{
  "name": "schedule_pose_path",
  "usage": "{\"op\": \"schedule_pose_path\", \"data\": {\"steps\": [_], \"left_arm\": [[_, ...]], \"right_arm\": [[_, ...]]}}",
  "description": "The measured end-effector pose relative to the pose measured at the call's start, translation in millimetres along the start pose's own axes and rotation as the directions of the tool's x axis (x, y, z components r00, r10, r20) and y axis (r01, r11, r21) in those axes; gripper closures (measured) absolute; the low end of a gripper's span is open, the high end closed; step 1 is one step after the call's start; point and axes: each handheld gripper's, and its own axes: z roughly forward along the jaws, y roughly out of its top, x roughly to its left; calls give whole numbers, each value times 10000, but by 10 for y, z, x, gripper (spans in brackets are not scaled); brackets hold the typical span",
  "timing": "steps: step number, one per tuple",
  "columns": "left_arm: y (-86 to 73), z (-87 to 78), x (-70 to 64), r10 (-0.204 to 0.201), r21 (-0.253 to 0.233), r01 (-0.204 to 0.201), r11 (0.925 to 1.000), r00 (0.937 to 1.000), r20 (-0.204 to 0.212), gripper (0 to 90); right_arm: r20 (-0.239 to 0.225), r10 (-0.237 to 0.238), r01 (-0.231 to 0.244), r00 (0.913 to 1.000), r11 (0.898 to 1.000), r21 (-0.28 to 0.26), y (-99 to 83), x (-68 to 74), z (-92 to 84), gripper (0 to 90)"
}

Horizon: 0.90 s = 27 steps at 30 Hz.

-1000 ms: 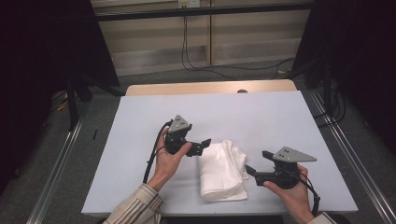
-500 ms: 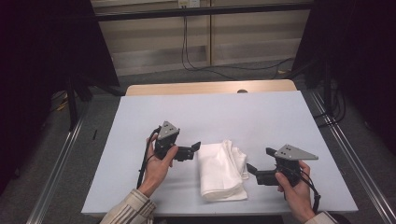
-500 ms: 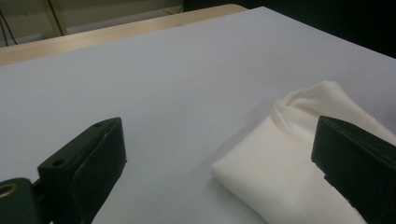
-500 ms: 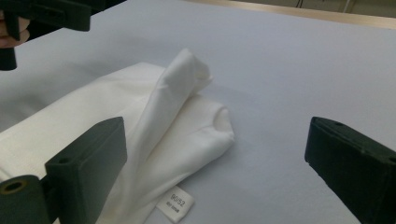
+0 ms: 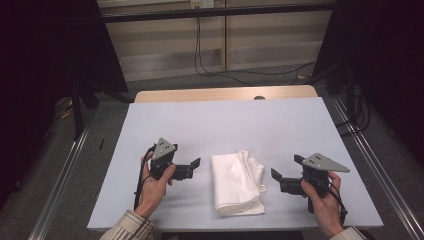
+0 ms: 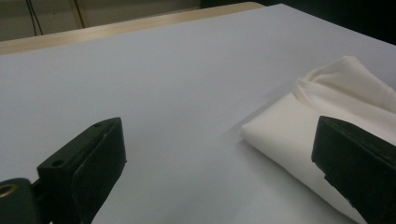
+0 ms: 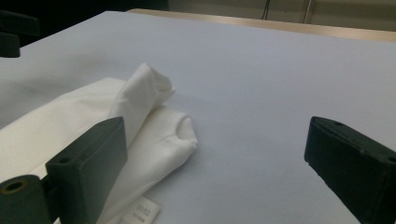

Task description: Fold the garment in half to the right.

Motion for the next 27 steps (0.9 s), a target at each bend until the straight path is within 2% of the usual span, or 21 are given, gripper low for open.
{"op": "schedule_pose_path", "data": {"steps": [4,6,9,13,15,16,20,22,27], "left_arm": [[-63,-71,18,186,-133,-190,9997,9993,-333,30],[-117,-91,16,451,-64,-455,9989,9976,-534,30],[-169,-141,39,482,-127,-490,9987,9970,-599,25],[-205,-259,91,356,-668,-421,9969,9948,-953,24],[-229,-325,132,253,-775,-340,9964,9935,-1106,24],[-244,-356,151,109,-877,-205,9959,9940,-1086,22],[-293,-490,223,-30,-1051,-95,9944,9930,-1184,21],[-304,-550,241,-153,-1233,-21,9924,9900,-1400,21],[-346,-704,291,-278,-1635,18,9865,9872,-1570,20]], "right_arm": [[205,192,-191,9996,9998,-52,-7,-46,-28,57],[302,210,-205,9993,9997,-159,-7,-65,-50,59],[350,267,-258,9990,9993,-266,-11,-102,-83,59],[437,341,-321,9985,9985,-448,-18,-140,-119,58],[405,272,-249,9988,9980,-584,-15,-148,-137,57],[412,284,-259,9987,9978,-604,-15,-149,-143,56],[444,119,-88,9989,9975,-705,0,-170,-146,52],[485,37,-2,9988,9973,-728,15,-192,-143,53],[717,0,69,9974,9953,-966,35,-257,-185,50]]}}
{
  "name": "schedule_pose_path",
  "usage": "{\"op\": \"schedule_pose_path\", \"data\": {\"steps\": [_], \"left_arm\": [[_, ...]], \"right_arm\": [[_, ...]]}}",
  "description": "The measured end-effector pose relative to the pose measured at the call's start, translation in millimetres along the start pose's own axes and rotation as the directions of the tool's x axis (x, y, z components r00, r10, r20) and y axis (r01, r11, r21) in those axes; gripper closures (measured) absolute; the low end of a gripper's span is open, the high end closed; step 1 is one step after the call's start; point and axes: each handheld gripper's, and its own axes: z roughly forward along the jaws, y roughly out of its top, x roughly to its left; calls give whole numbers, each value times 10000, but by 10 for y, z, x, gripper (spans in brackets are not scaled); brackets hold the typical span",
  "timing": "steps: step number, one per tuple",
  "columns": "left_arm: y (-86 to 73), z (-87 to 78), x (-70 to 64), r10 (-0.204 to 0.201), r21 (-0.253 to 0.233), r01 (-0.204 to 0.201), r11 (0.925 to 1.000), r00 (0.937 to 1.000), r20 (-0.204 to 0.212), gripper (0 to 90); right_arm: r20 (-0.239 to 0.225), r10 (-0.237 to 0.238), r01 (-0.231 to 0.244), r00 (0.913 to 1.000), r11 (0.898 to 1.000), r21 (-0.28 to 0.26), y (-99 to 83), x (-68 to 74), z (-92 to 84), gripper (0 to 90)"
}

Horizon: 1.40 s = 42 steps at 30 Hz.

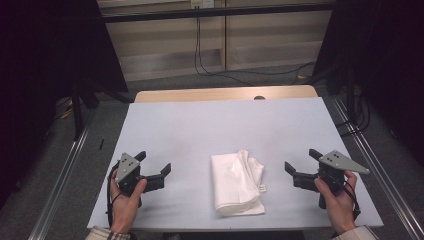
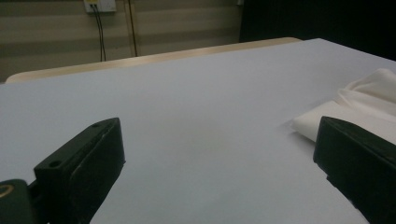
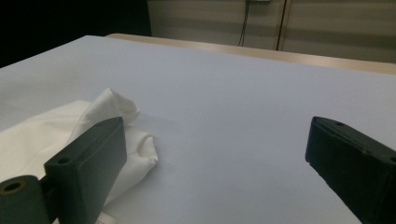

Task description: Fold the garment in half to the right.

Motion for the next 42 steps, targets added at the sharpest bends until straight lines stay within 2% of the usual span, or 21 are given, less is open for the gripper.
{"op": "schedule_pose_path", "data": {"steps": [3,5,6,9,11,14,17,19,21,26,28,29,31,32,36,38,39,42], "left_arm": [[-21,-62,16,22,-51,-24,10000,9995,-319,19],[-33,-95,24,-108,-181,102,9998,9994,-340,18],[-32,-120,26,-127,-252,116,9996,9989,-457,18],[-7,-195,49,-93,-313,82,9995,9994,-344,19],[-22,-252,49,-149,-531,116,9985,9979,-625,20],[-54,-299,67,-319,-561,278,9980,9968,-734,16],[-82,-328,91,-310,-712,239,9972,9946,-994,17],[-118,-343,103,-479,-863,380,9955,9921,-1158,18],[-144,-359,108,-546,-799,461,9957,9927,-1077,19],[-168,-422,58,-425,-977,329,9947,9943,-983,19],[-163,-449,55,-403,-1131,273,9932,9927,-1138,20],[-164,-477,55,-518,-1206,362,9920,9903,-1290,21],[-179,-519,60,-665,-1338,508,9897,9911,-1156,21],[-195,-525,59,-643,-1214,518,9912,9927,-1017,21],[-224,-502,49,-431,-978,332,9947,9939,-1011,21],[-246,-466,28,-278,-501,237,9985,9963,-817,22],[-240,-462,25,-257,-542,218,9983,9971,-722,23],[-218,-469,10,-77,-747,19,9972,9969,-783,23]], "right_arm": [[65,-68,69,10000,9997,-249,-8,-41,-50,50],[350,-218,236,9991,9984,-521,-32,-70,-98,52],[401,-176,201,9990,9979,-621,-51,-91,-127,52],[674,91,-26,9977,9954,-957,-110,-141,-219,51],[772,212,-115,9968,9923,-1232,-130,-154,-276,51],[838,333,-200,9959,9879,-1540,-144,-156,-343,50],[978,354,-187,9946,9859,-1664,-177,-160,-376,50],[981,428,-249,9943,9839,-1769,-195,-169,-404,49],[1067,461,-255,9932,9821,-1866,-213,-170,-432,48],[1157,419,-172,9924,9782,-2070,-253,-175,-501,44],[1238,291,-28,9919,9783,-2073,-274,-178,-521,44],[1255,306,-39,9916,9781,-2079,-281,-183,-529,45],[1298,347,-69,9909,9780,-2085,-302,-193,-551,41],[1306,337,-62,9909,9786,-2059,-313,-194,-558,41],[1441,269,37,9892,9781,-2080,-314,-189,-559,41],[1511,455,-132,9875,9779,-2086,-308,-194,-540,42],[1491,479,-157,9877,9775,-2104,-304,-197,-530,42],[1322,508,-228,9899,9784,-2053,-302,-198,-509,36]]}}
